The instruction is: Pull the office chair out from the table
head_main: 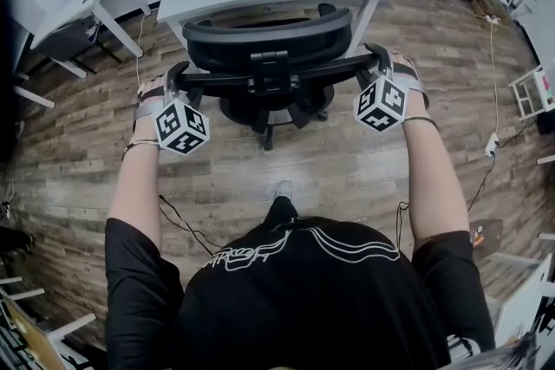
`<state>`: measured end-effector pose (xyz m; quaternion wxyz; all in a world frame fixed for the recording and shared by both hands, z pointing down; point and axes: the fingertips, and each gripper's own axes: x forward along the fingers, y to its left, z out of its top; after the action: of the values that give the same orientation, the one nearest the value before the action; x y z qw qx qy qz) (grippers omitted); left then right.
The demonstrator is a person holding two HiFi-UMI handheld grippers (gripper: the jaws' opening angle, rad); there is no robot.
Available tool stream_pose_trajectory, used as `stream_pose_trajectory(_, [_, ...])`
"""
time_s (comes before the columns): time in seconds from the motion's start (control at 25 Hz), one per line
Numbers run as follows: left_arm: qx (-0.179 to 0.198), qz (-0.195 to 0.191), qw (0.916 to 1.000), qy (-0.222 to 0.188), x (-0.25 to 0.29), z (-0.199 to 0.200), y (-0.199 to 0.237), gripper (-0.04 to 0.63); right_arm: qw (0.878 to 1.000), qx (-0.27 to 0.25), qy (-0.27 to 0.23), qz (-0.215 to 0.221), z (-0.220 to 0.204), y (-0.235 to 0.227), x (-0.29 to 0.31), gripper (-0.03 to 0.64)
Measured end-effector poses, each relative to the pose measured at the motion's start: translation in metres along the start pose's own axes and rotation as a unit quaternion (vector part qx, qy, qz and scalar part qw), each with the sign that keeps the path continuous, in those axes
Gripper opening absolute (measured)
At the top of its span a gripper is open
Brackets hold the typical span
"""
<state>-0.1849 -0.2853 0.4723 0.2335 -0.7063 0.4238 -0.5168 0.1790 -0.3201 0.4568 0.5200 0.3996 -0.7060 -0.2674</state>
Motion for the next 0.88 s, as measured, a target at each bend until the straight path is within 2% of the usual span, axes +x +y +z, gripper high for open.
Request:
stream_pose_trajectory(0.36, [-0.007,0.016,0.9998,0.009,-0.055,-0.008,-0.032,0.215,1.0,0.003,-0.02,-0.01,0.0,0.032,-0.052,0.238])
stream_pose_trajectory(0.6, [-0.011,0.045,0.9988,0.014,-0.101,-0.016,-0.081,0.219,0.999,0.002,-0.032,-0.019,-0.012,0.08,-0.099,0.238])
stream_pose_trajectory(0.88, [-0.018,0.038,0.9988,0.024,-0.123,-0.012,-0.078,0.219,0.999,0.002,-0.041,-0.009,-0.008,0.074,-0.12,0.239])
